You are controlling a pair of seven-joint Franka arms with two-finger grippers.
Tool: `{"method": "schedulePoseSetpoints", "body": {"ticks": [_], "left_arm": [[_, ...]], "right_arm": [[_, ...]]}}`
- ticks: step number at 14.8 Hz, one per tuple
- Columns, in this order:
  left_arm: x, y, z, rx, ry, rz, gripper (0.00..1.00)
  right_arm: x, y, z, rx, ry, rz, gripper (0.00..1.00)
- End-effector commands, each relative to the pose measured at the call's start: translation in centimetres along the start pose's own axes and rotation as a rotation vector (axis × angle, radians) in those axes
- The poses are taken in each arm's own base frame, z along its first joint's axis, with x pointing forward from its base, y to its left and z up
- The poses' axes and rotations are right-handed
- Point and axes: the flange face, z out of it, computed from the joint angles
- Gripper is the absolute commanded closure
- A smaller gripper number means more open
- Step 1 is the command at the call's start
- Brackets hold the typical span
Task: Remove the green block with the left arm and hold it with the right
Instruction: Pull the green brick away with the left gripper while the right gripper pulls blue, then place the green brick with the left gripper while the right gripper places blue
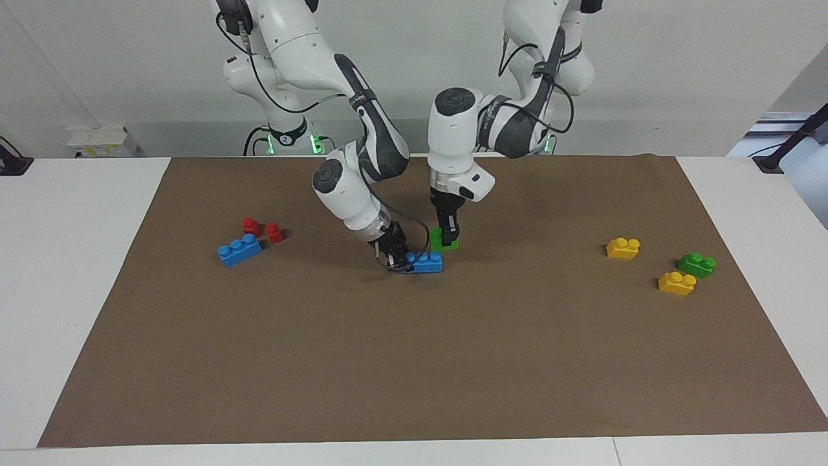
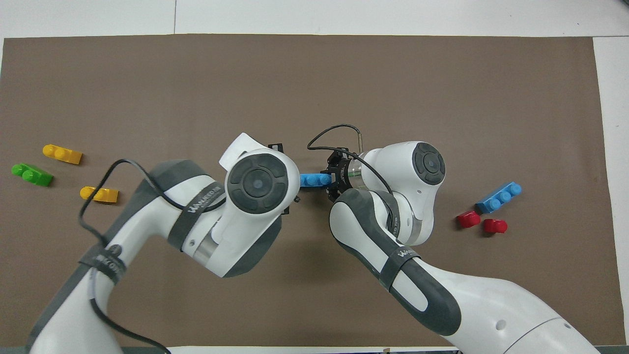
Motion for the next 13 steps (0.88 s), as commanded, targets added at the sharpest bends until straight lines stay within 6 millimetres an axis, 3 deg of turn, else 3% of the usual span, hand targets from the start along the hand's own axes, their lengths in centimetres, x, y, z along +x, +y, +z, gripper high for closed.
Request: {"method": "schedulePoseSetpoints", "body": {"ticks": [1, 2, 4, 6, 7, 8, 10, 13], "left_arm": [[5.2, 1.3, -2.7, 0.055, -0.022, 0.086, 1.0], [6.9, 2.2, -2.7, 0.067, -0.023, 0.122, 1.0], [10.2, 3.8, -2.3, 0.073, -0.02, 0.194, 1.0], [14.5, 5.6, -1.7, 0.077, -0.019, 0.281, 1.0], [16.8, 6.4, -1.5, 0.077, -0.022, 0.334, 1.0], [19.5, 7.3, -1.0, 0.076, -0.039, 0.384, 1.0], [24.4, 8.3, 0.6, 0.069, -0.054, 0.488, 1.0], [29.1, 9.8, 3.9, 0.059, -0.046, 0.558, 1.0]], "right_arm": [[1.7, -2.6, -2.9, 0.001, -0.021, -0.008, 1.0], [3.1, -4.0, -5.2, -0.025, -0.009, -0.074, 1.0], [8.0, -6.8, -10.5, -0.047, 0.034, -0.143, 1.0], [14.9, -8.1, -14.5, -0.07, 0.048, -0.211, 1.0], [19.3, -8.2, -16.2, -0.073, 0.042, -0.221, 1.0], [22.9, -7.9, -17.4, -0.073, 0.037, -0.21, 1.0], [27.9, -6.5, -18.7, -0.085, 0.027, -0.159, 1.0], [32.1, -4.7, -18.7, -0.096, 0.017, -0.141, 1.0]]}}
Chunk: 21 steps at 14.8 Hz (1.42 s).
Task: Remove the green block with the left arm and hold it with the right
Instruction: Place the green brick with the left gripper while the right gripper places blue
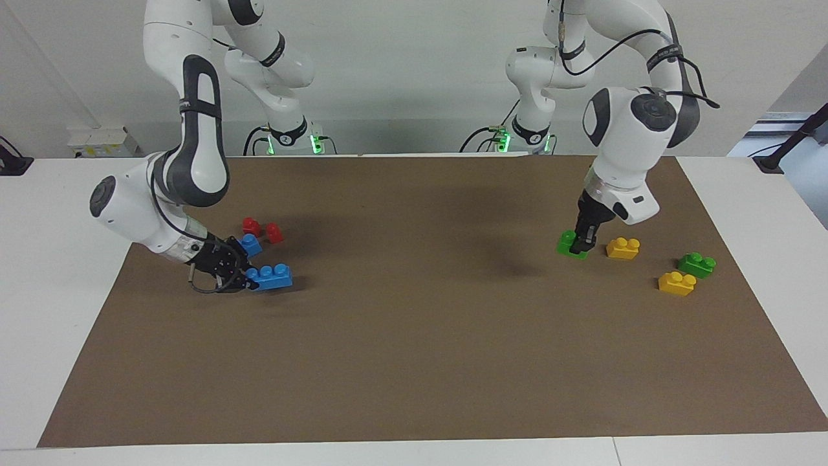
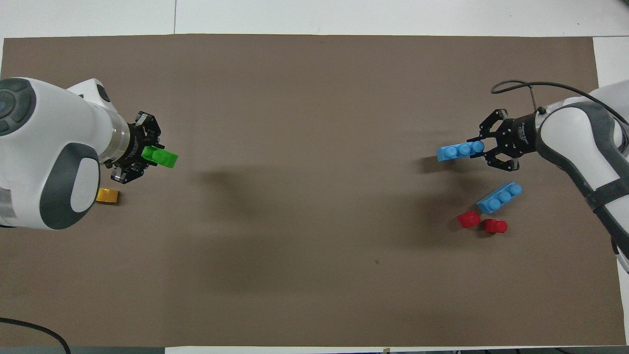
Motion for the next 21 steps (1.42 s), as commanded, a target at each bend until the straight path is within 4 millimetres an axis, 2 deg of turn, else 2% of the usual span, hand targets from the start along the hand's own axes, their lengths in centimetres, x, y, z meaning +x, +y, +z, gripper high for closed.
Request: {"method": "schedulePoseSetpoints", "body": {"ticks": [1, 2, 4, 8, 12, 13, 14, 15, 16, 18, 21], "left_arm": [[3.3, -0.2, 3.4, -0.025, 0.0, 0.068, 1.0], [5.0, -0.5, 4.4, -0.033, 0.009, 0.072, 1.0], [6.0, -0.4, 5.8, -0.038, 0.015, 0.105, 1.0], [6.0, 0.7, 10.8, -0.033, 0.017, 0.123, 1.0], [5.9, 0.8, 12.8, -0.025, 0.015, 0.176, 1.0], [6.0, 0.8, 12.8, -0.026, 0.017, 0.202, 1.0], [5.9, 0.8, 12.9, -0.025, 0.016, 0.218, 0.98], [6.0, 0.9, 12.8, -0.026, 0.017, 0.231, 0.04], [6.0, 0.9, 12.6, -0.025, 0.016, 0.241, 0.0], [6.4, 0.9, 11.6, -0.033, 0.023, 0.3, 0.0], [6.8, 1.2, 9.2, -0.054, 0.039, 0.381, 0.0]], "right_arm": [[0.9, 1.8, 0.8, -0.021, 0.002, -0.01, 1.0], [1.2, 2.1, 1.2, -0.027, 0.0, -0.003, 1.0], [2.0, 3.0, 1.5, -0.03, -0.002, 0.015, 1.0], [1.7, 3.4, 2.2, -0.024, -0.001, 0.021, 1.0], [0.9, 3.3, 3.3, -0.012, 0.003, 0.027, 1.0], [-0.4, 2.9, 3.9, -0.017, 0.001, 0.01, 0.84], [-0.5, 2.8, 3.8, -0.016, 0.003, 0.008, 0.43], [-0.8, 2.5, 3.8, -0.014, 0.004, 0.005, 0.21], [-1.0, 2.4, 3.7, -0.013, 0.005, 0.0, 0.1], [-1.2, 1.7, 2.8, 0.001, 0.011, -0.029, 0.06], [-3.4, 0.2, -2.0, 0.013, 0.031, -0.098, 0.0]]}}
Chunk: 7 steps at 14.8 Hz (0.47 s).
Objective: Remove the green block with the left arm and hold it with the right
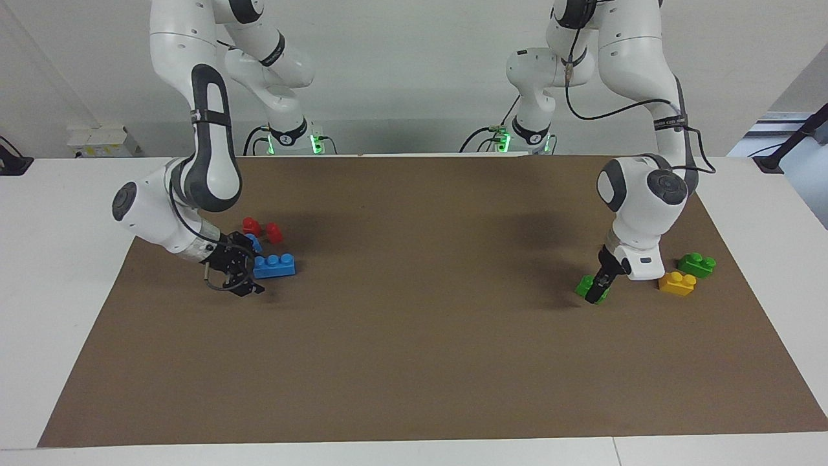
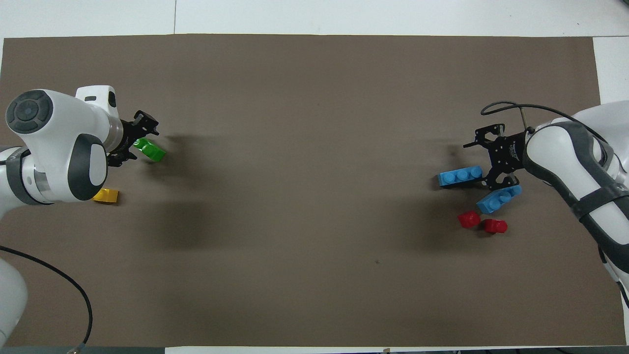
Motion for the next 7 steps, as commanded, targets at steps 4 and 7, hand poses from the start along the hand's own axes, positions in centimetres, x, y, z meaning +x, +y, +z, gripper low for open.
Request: {"method": "schedulePoseSetpoints", "body": {"ticks": [4, 7], "left_arm": [[0.9, 0.4, -7.2, -0.01, 0.003, 0.139, 0.0], [0.8, 0.4, -12.7, -0.005, -0.006, 0.267, 0.0]], "right_arm": [[-4.3, -1.4, -8.6, 0.012, 0.082, -0.152, 0.0], [-8.2, -1.5, -12.8, -0.09, 0.252, -0.454, 0.0]]}}
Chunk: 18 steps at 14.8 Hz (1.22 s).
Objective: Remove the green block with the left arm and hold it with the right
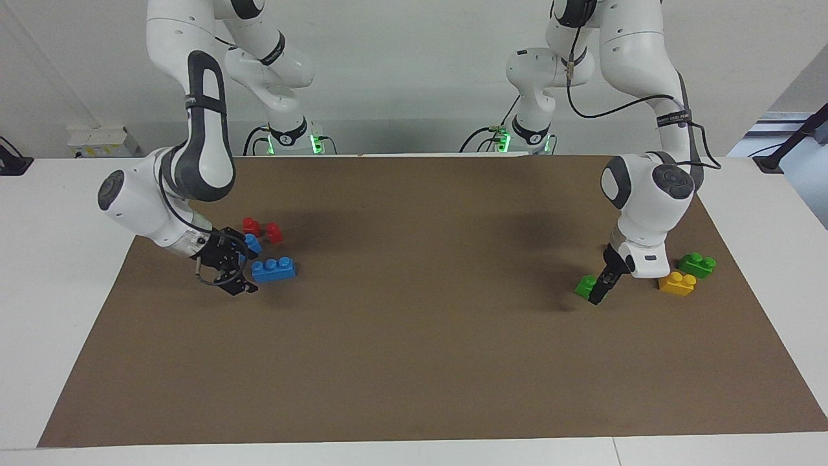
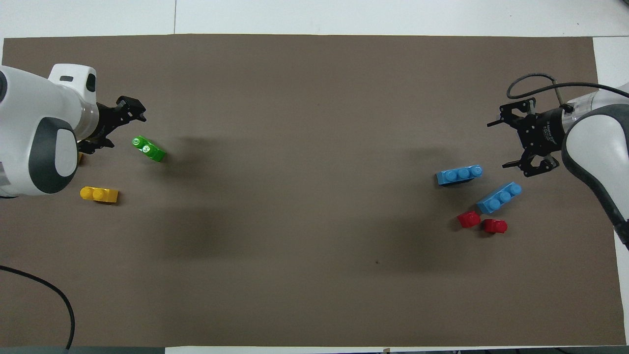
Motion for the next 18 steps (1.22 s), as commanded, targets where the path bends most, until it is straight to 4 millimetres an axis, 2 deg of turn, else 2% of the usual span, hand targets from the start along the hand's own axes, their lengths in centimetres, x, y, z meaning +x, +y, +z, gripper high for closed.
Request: {"method": "schedulePoseSetpoints", "body": {"ticks": [1, 5, 8, 10, 14, 18], "left_arm": [[-0.5, -0.8, -5.7, 0.007, -0.021, 0.153, 0.0], [-2.4, -2.3, -12.6, 0.004, -0.033, 0.436, 0.0], [-4.5, -3.2, -16.1, 0.007, -0.06, 0.516, 0.0], [-5.7, -3.3, -17.4, 0.011, -0.076, 0.527, 0.0], [-7.0, -3.9, -19.0, 0.02, -0.104, 0.534, 0.0], [-8.0, -3.7, -19.1, 0.031, -0.138, 0.55, 0.0]], "right_arm": [[-3.0, -0.5, -4.9, -0.085, 0.119, -0.288, 0.0], [-5.7, 1.4, -11.5, -0.126, 0.192, -0.747, 0.0], [-7.6, 3.3, -14.8, -0.211, 0.209, -0.998, 0.0], [-8.2, 3.5, -16.7, -0.299, 0.185, -1.105, 0.0], [-8.7, 3.7, -17.5, -0.325, 0.106, -1.088, 0.0], [-8.7, 3.8, -17.1, -0.329, 0.096, -1.08, 0.0]]}}
